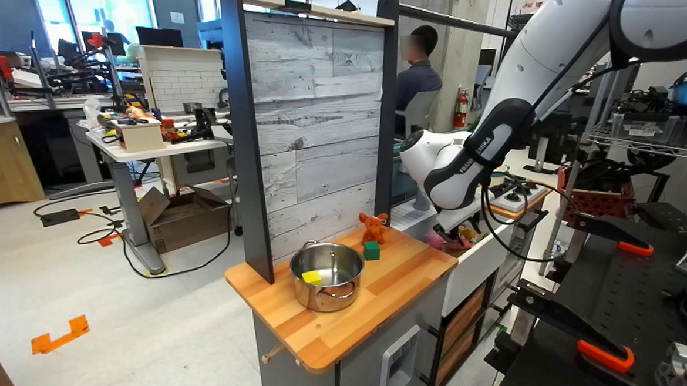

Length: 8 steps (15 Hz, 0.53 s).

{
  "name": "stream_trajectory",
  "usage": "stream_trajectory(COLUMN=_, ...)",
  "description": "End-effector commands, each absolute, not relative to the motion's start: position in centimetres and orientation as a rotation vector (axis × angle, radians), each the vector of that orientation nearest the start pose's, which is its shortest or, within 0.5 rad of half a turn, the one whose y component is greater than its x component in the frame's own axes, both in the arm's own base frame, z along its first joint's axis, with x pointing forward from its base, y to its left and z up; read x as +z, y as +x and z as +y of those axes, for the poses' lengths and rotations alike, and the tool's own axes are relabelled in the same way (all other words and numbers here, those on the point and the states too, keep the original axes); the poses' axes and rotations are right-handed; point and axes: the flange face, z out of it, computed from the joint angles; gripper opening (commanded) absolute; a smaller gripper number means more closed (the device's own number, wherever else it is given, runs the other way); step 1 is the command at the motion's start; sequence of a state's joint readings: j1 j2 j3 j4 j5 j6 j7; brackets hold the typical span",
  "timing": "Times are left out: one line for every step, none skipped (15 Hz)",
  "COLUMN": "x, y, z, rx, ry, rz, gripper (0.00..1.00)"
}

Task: Pick up the orange and brown plush toys from the sink and place them on the countertop

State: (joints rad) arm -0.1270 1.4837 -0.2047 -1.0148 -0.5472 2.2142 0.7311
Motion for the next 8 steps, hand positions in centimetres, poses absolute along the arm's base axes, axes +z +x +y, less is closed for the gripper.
stream_trajectory(x=-8.5, y=66.0, z=-20.4, rx=-0.163, ry=2.392, rz=-0.622, gripper=0.27)
stream_trajectory(x=-8.4, y=66.2, z=-20.5, rx=-0.158, ry=2.393, rz=-0.622, gripper=0.20)
stream_trajectory(x=-8.3, y=66.3, z=-20.5, rx=-0.154, ry=2.395, rz=-0.621, gripper=0.13)
stream_trajectory(x=-8.2, y=66.5, z=-20.5, rx=-0.150, ry=2.400, rz=-0.617, gripper=0.05)
stream_trajectory(x=-8.1, y=66.6, z=-20.3, rx=-0.151, ry=2.411, rz=-0.609, gripper=0.00)
stream_trajectory(x=-8.2, y=66.8, z=-20.0, rx=-0.199, ry=2.488, rz=-0.554, gripper=0.00)
stream_trajectory(x=-8.2, y=67.0, z=-19.4, rx=-0.215, ry=2.547, rz=-0.480, gripper=0.00)
stream_trajectory(x=-8.3, y=67.1, z=-19.0, rx=-0.234, ry=2.586, rz=-0.436, gripper=0.00)
